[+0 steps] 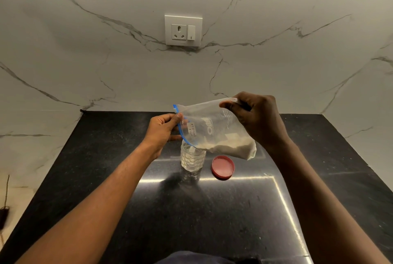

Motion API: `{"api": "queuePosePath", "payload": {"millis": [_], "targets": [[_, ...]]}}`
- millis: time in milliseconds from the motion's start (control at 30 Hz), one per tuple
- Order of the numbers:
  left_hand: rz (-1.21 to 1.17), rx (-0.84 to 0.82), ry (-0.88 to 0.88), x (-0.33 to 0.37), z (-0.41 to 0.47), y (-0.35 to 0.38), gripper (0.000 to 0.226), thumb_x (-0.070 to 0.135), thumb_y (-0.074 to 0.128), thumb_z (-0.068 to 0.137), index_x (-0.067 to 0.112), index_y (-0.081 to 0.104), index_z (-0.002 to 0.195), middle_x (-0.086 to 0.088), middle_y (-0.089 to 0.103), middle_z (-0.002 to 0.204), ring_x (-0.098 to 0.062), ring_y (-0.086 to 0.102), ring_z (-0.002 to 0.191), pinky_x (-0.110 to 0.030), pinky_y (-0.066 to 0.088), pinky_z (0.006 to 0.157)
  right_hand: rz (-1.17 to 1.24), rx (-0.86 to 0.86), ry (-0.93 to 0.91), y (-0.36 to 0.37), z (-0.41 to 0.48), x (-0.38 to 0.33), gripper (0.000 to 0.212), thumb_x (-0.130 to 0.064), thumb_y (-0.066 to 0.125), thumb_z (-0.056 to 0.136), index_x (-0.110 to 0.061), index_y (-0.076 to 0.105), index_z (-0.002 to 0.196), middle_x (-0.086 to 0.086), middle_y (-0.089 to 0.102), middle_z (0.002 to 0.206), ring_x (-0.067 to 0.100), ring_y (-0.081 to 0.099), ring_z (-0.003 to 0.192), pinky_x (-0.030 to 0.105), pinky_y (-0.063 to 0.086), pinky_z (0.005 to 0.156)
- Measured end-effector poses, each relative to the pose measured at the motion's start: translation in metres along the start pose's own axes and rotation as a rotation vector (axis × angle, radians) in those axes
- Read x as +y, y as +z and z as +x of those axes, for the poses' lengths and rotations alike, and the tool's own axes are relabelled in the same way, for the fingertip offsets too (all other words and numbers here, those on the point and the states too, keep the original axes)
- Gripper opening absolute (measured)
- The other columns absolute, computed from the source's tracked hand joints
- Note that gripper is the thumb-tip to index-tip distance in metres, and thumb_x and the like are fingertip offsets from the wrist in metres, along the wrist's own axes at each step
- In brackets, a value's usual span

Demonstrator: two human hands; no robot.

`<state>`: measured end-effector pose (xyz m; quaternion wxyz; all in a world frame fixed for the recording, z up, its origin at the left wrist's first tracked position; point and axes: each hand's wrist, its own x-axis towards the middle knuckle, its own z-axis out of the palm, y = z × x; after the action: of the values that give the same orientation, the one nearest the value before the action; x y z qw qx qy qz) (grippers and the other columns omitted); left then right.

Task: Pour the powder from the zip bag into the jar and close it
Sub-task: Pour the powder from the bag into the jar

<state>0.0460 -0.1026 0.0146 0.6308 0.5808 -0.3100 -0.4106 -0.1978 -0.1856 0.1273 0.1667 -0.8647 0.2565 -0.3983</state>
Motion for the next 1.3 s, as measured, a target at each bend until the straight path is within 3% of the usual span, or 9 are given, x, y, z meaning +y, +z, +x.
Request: {"api": "queuePosePath", "payload": {"millis": [100,233,333,433,733,1100,1233,1300], "targets": [[-0.001,0.001,-0.006,-0.001,-0.001,0.0,0.018,0.023,0.064,0.106,0.014,0.079,0.1,-0.002,0.085,0.098,-0.021,0.083,0.092,-0.031,0.068,0.068,0.005,-0.003,-0.026,0.002,-0.001,-0.005,0.036,-0.029,0.081,0.091,-0.034,0.052,0.07,-0.02,0.038,0.05,0.002,0.043,0.045,0.01,0.03,0.048],[0.009,0.004,-0.002,-0.001,-0.001,0.0,0.019,0.023,0.064,0.106,0.015,0.079,0.099,-0.002,0.085,0.098,-0.021,0.083,0.092,-0.032,0.068,0.068,0.021,0.026,-0.035,0.003,-0.003,-0.008,0.038,-0.028,0.083,0.09,-0.039,0.053,0.069,-0.021,0.039,0.05,0.003,0.044,0.046,0.008,0.03,0.049],[0.013,0.005,0.005,0.0,-0.001,-0.001,0.018,0.023,0.064,0.106,0.015,0.079,0.099,-0.002,0.085,0.099,-0.022,0.083,0.093,-0.033,0.068,0.069,0.029,0.038,-0.032,0.003,-0.006,-0.01,0.017,-0.03,0.084,0.088,-0.023,0.072,0.077,-0.021,0.046,0.053,0.005,0.047,0.048,0.009,0.033,0.048],[0.007,0.005,0.002,0.001,-0.001,-0.002,0.018,0.023,0.065,0.105,0.013,0.079,0.1,-0.003,0.085,0.099,-0.023,0.083,0.092,-0.033,0.068,0.069,0.008,0.06,-0.037,0.003,-0.006,-0.012,0.019,-0.03,0.085,0.087,-0.015,0.077,0.081,-0.023,0.049,0.055,0.005,0.048,0.048,0.009,0.034,0.047],[0.008,0.004,0.008,0.002,-0.003,-0.002,0.018,0.021,0.063,0.106,0.014,0.078,0.1,0.001,0.085,0.097,-0.019,0.082,0.091,-0.034,0.069,0.07,-0.006,0.031,-0.039,0.0,0.006,-0.013,0.023,-0.031,0.087,0.085,-0.011,0.077,0.082,-0.022,0.05,0.053,0.0,0.054,0.048,0.006,0.034,0.05],[-0.007,-0.009,-0.008,-0.004,-0.001,-0.002,0.018,0.022,0.063,0.106,0.011,0.078,0.104,-0.002,0.085,0.101,-0.022,0.083,0.095,-0.035,0.069,0.071,-0.053,-0.034,-0.057,-0.009,0.017,-0.003,0.031,-0.036,0.083,0.087,-0.007,0.076,0.081,0.0,0.063,0.056,0.011,0.058,0.047,0.032,0.048,0.048],[-0.017,-0.009,-0.011,-0.007,-0.001,-0.002,0.018,0.023,0.065,0.105,0.011,0.078,0.104,-0.004,0.085,0.102,-0.022,0.083,0.096,-0.037,0.069,0.071,-0.035,-0.024,-0.058,-0.01,0.017,0.001,0.032,-0.037,0.084,0.085,-0.007,0.075,0.08,-0.004,0.06,0.054,0.009,0.056,0.047,0.025,0.045,0.047],[-0.026,0.002,-0.015,-0.008,-0.002,-0.003,0.019,0.024,0.065,0.105,0.01,0.078,0.105,-0.005,0.085,0.104,-0.022,0.083,0.097,-0.04,0.07,0.073,-0.016,-0.034,-0.047,-0.009,0.015,0.003,0.033,-0.037,0.085,0.084,-0.007,0.075,0.078,0.001,0.059,0.054,0.009,0.051,0.046,0.031,0.045,0.047]]}}
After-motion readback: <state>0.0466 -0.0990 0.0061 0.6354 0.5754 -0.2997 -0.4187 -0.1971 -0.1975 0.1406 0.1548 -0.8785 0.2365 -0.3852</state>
